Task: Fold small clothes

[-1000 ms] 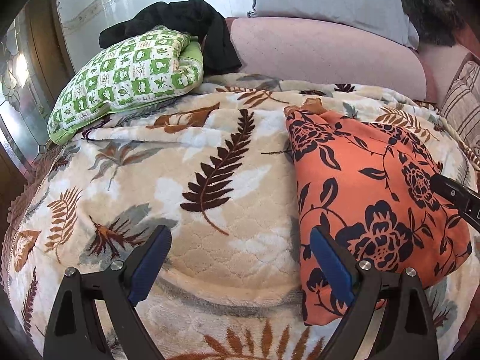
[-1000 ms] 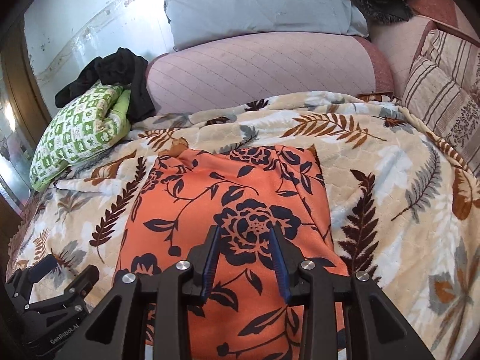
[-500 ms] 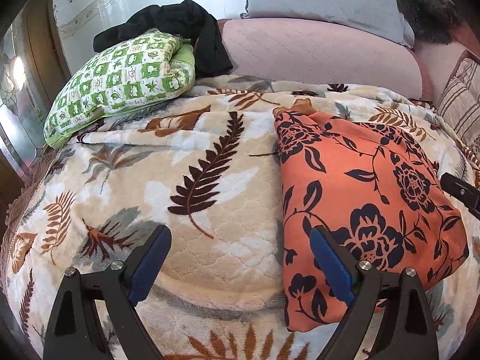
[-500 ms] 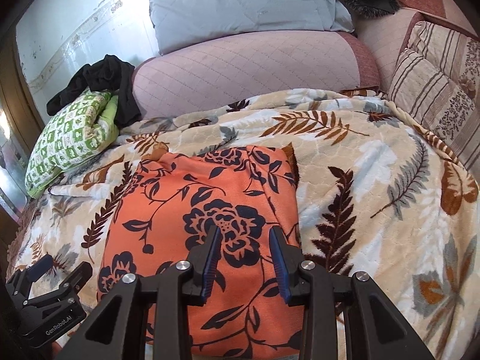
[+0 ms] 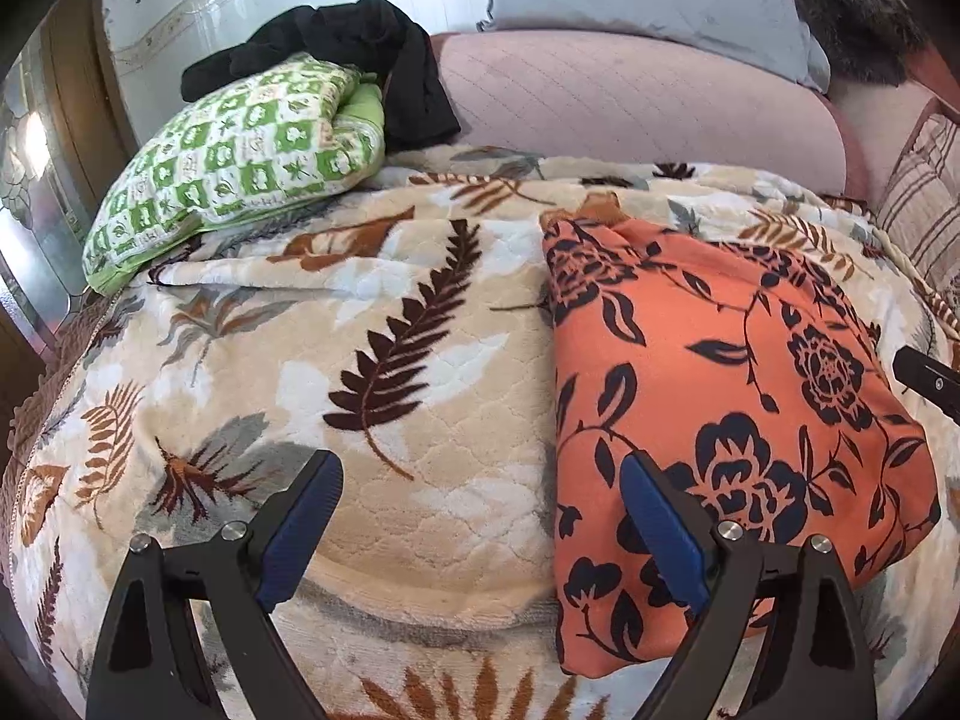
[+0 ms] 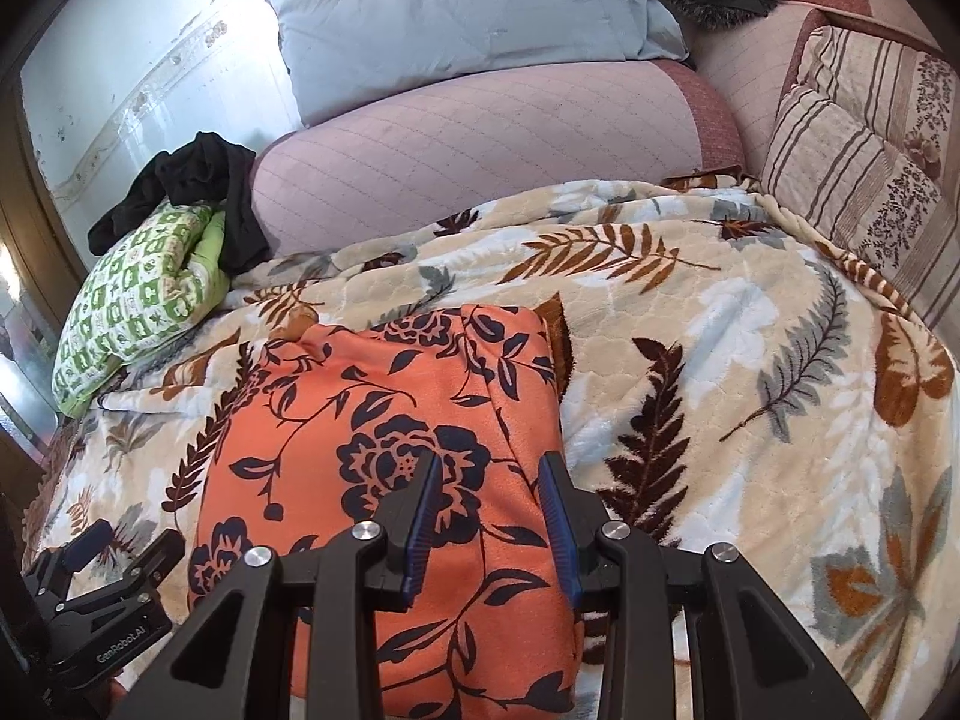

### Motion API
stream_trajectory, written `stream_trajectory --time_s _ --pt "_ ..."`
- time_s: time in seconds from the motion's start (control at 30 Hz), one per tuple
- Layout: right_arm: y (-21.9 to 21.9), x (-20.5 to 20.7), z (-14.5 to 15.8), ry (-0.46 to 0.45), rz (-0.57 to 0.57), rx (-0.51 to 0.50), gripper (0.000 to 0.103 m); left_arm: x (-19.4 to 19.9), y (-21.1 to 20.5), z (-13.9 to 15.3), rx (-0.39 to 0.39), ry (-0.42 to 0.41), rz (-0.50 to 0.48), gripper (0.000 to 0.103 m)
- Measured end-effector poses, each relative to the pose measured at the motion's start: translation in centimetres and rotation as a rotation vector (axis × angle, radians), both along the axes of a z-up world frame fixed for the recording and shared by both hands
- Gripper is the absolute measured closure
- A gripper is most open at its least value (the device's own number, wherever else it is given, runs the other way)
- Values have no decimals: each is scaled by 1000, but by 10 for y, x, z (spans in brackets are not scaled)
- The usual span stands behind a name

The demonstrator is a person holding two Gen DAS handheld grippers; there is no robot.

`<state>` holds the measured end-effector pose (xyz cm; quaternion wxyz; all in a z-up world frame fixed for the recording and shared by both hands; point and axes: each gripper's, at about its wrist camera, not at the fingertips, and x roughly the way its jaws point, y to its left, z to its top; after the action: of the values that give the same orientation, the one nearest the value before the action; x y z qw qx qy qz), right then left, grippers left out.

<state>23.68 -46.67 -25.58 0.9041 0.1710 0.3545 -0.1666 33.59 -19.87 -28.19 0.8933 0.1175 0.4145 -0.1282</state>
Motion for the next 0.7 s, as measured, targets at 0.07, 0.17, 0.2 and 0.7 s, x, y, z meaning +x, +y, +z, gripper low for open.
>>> stream_trajectory --time_s 0.07,0.17,0.2,0.7 --pt "3 2 -4 18 17 14 45 2 -2 -6 12 20 -1 9" --pt "4 17 -33 169 51 70 31 3 -1 -8 7 36 -7 9" --pt "5 19 -42 204 40 52 31 4 0 -8 3 39 -6 9" --pt "-16 49 -46 121 41 210 74 14 11 -21 91 66 23 9"
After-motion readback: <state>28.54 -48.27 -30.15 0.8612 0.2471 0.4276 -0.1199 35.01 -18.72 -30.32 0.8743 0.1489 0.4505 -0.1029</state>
